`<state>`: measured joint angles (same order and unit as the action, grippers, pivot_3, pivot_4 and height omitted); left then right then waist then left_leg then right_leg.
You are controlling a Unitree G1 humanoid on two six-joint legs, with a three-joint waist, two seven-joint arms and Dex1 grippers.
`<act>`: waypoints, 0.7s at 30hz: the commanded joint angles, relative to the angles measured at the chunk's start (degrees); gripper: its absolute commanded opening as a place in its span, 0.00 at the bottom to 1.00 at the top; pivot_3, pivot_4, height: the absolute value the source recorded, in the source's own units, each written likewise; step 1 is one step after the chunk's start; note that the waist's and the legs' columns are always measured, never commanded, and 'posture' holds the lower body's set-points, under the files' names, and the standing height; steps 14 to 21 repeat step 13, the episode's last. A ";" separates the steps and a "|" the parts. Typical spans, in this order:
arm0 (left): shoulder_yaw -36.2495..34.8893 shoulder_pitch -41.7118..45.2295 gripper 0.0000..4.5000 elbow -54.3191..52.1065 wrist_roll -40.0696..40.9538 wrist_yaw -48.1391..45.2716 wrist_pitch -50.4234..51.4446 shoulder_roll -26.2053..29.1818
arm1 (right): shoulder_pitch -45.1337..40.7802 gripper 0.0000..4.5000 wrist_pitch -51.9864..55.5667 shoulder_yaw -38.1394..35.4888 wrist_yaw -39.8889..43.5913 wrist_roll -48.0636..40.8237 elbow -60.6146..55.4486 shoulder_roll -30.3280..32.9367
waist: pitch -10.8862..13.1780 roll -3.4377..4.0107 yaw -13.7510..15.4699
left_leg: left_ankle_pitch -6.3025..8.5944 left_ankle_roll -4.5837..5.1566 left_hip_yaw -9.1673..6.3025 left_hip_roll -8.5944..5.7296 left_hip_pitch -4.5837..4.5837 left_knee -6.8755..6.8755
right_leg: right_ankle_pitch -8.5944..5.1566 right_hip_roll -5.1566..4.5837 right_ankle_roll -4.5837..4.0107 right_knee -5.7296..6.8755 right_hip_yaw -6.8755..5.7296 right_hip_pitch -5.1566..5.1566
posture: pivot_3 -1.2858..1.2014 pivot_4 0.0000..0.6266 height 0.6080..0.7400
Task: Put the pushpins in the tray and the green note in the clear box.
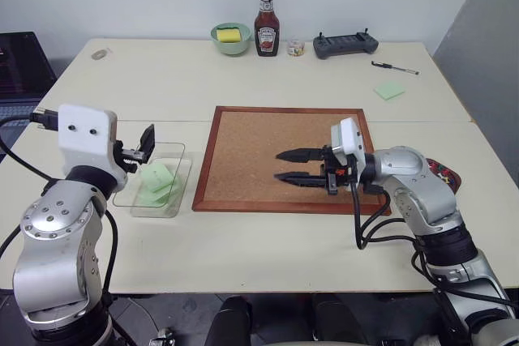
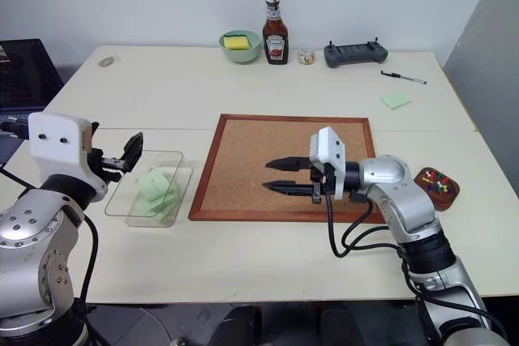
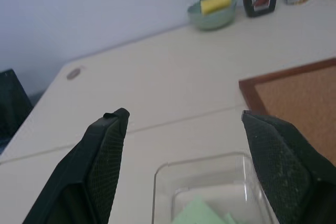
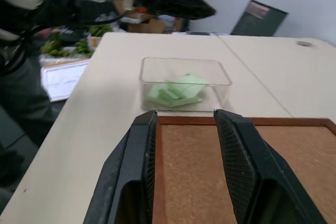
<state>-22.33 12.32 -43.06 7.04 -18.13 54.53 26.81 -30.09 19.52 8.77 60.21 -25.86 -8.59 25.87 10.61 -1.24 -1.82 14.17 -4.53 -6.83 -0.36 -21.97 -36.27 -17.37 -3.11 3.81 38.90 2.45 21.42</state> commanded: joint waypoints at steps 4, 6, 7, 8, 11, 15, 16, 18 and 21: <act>10.00 -2.55 0.81 -1.52 3.04 0.06 -8.98 -6.73 | 6.81 0.41 -6.26 -5.38 -16.89 6.19 -2.50 -5.92 | 0.00 -0.02 -0.06 | 0.00 0.00 0.04 0.02 0.02 0.01 | 0.00 0.00 0.00 0.03 0.03 0.02 | 0.52 0.24 1.00; 12.78 -3.36 0.81 1.19 3.31 -0.10 -12.35 -8.73 | 9.72 0.41 -7.73 -5.34 -20.79 8.93 -2.66 -7.26 | -0.01 -0.01 -0.04 | -0.01 -0.01 0.11 0.02 -0.04 0.04 | 0.00 0.01 0.00 0.06 0.10 0.16 | 0.52 0.24 1.00; 13.79 -3.66 0.81 2.78 3.51 -0.22 -13.81 -9.51 | 11.04 0.41 -8.05 -5.44 -22.56 9.88 -2.72 -7.93 | -0.01 -0.01 0.00 | -0.01 -0.01 0.11 0.03 0.02 0.05 | 0.00 0.01 0.00 0.06 0.10 0.09 | 0.52 0.24 1.00; 14.86 -4.22 0.81 4.65 3.80 -0.75 -15.34 -10.15 | 12.36 0.41 -8.73 -5.47 -24.20 11.12 -2.64 -8.31 | -0.01 -0.01 0.02 | -0.01 -0.01 0.12 0.02 0.03 0.05 | 0.00 0.00 0.00 0.05 0.10 0.07 | 0.52 0.24 1.00; 17.09 -5.64 0.81 9.74 3.84 -2.26 -19.77 -10.56 | 14.80 0.41 -10.41 -5.34 -27.37 13.96 -2.32 -8.89 | -0.01 -0.01 -0.09 | -0.01 -0.01 0.19 0.02 0.04 0.06 | 0.00 0.00 0.00 0.05 0.16 0.09 | 0.52 0.24 1.00; 17.76 -6.20 0.81 12.68 4.08 -2.90 -22.68 -10.92 | 15.75 0.41 -11.79 -5.49 -29.51 15.90 -1.61 -9.00 | -0.01 -0.01 -0.10 | 0.00 0.00 0.20 0.03 0.06 0.07 | 0.00 0.01 0.00 0.06 0.17 0.10 | 0.52 0.24 1.00; 17.76 -6.20 0.81 12.68 4.08 -2.90 -22.68 -10.92 | 15.75 0.41 -11.79 -5.49 -29.51 15.90 -1.61 -9.00 | -0.01 -0.01 -0.10 | 0.00 0.00 0.20 0.03 0.06 0.07 | 0.00 0.01 0.00 0.06 0.17 0.10 | 0.52 0.24 1.00; 17.76 -6.20 0.81 12.68 4.08 -2.90 -22.68 -10.92 | 15.75 0.41 -11.79 -5.49 -29.51 15.90 -1.61 -9.00 | -0.01 -0.01 -0.10 | 0.00 0.00 0.20 0.03 0.06 0.07 | 0.00 0.01 0.00 0.06 0.17 0.10 | 0.52 0.24 1.00; 17.76 -6.20 0.81 12.68 4.08 -2.90 -22.68 -10.92 | 15.75 0.41 -11.79 -5.49 -29.51 15.90 -1.61 -9.00 | -0.01 -0.01 -0.10 | 0.00 0.00 0.20 0.03 0.06 0.07 | 0.00 0.01 0.00 0.06 0.17 0.10 | 0.52 0.24 1.00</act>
